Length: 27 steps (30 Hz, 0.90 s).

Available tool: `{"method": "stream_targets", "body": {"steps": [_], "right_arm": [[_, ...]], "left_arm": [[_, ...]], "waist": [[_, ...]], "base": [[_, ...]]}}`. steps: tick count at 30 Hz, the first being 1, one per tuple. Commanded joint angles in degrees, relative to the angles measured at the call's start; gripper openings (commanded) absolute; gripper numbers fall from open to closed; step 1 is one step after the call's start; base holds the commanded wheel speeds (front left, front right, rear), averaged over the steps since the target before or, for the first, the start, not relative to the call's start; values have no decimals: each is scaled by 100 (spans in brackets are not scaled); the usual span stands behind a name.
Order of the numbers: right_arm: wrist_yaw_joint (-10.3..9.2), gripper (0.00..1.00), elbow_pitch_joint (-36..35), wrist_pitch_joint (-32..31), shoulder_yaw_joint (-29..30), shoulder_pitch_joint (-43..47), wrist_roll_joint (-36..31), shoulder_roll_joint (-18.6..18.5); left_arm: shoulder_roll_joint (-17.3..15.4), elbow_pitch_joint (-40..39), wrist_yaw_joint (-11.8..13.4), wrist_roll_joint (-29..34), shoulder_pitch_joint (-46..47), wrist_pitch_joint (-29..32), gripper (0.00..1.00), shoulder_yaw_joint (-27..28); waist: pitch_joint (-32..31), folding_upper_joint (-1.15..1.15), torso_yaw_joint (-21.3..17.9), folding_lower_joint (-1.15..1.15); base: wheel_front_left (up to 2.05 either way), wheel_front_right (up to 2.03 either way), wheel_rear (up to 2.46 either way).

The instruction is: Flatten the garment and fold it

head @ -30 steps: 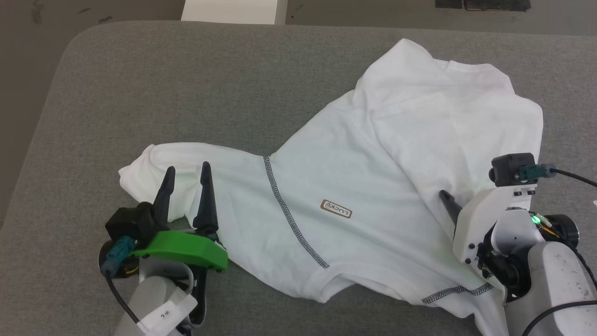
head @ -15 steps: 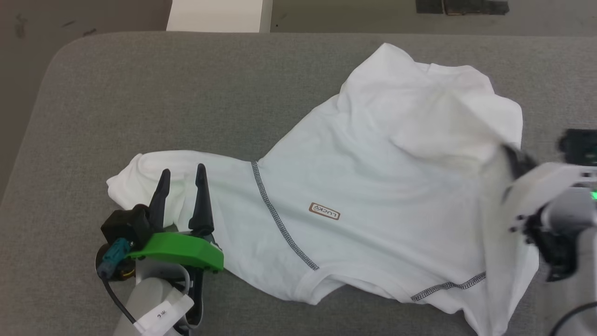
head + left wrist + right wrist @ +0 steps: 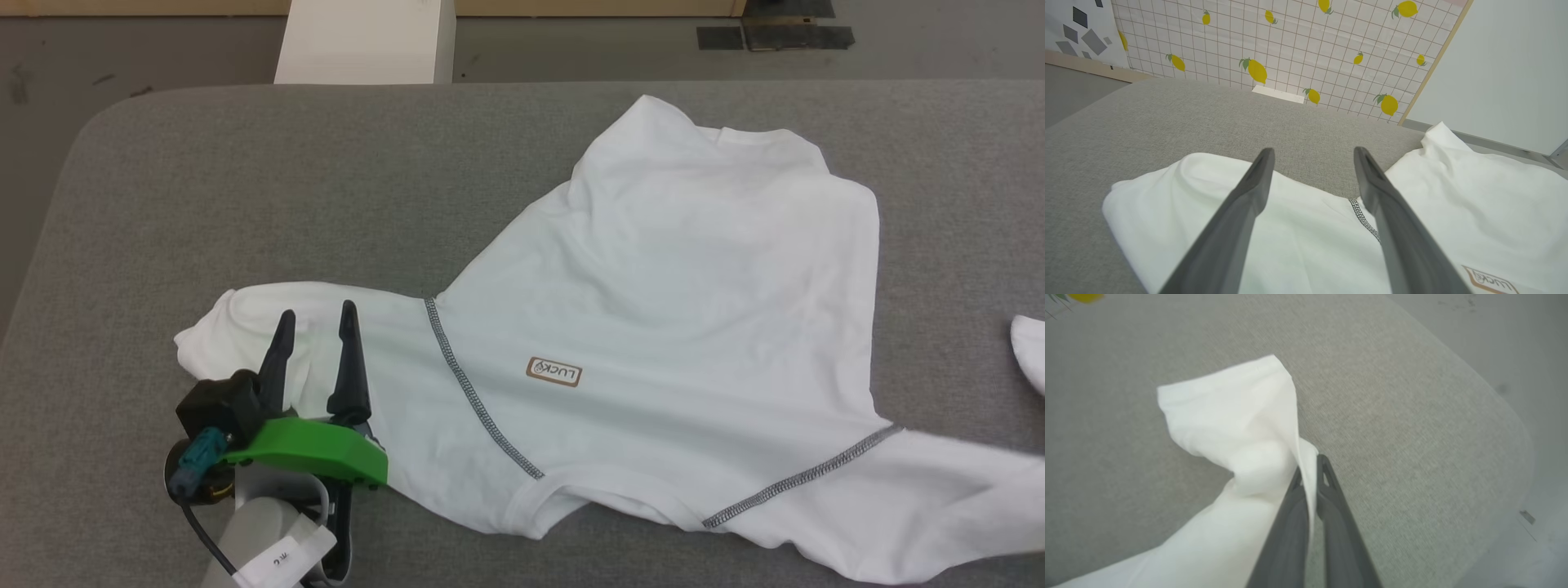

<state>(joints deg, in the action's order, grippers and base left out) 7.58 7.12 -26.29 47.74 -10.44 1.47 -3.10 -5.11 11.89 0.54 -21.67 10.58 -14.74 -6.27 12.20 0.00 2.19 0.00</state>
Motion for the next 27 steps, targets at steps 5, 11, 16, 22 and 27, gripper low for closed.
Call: {"method": "stream_targets", "body": {"steps": [5, 11, 16, 22, 27], "right_arm": [[-9, 100, 343, -163, 10, 351, 35, 21], [-9, 100, -558, 737, -317, 445, 195, 22], [-9, 100, -1249, 1304, -1607, 382, 641, 22], [-9, 100, -738, 1011, -2815, -112, 753, 3], [-9, 100, 394, 202, -3054, -882, 668, -197]], "left_arm": [[-28, 27, -67, 88, -87, -26, 100, -22], [-21, -53, -51, 123, -193, -26, 100, -87], [-29, -191, -24, 136, -242, -24, 100, -127], [-20, -352, -15, 150, -103, 4, 100, -203], [-3, -444, -12, 173, 58, -1, 100, -258]], "waist": [[-123, 0, -38, 0], [-250, 0, -43, 0], [-239, 0, -31, 0], [53, 0, 129, 0], [372, 0, 316, 0]], "base": [[0, 0, 0], [0, 0, 0], [0, 0, 0], [0, 0, 0], [0, 0, 0]]}}
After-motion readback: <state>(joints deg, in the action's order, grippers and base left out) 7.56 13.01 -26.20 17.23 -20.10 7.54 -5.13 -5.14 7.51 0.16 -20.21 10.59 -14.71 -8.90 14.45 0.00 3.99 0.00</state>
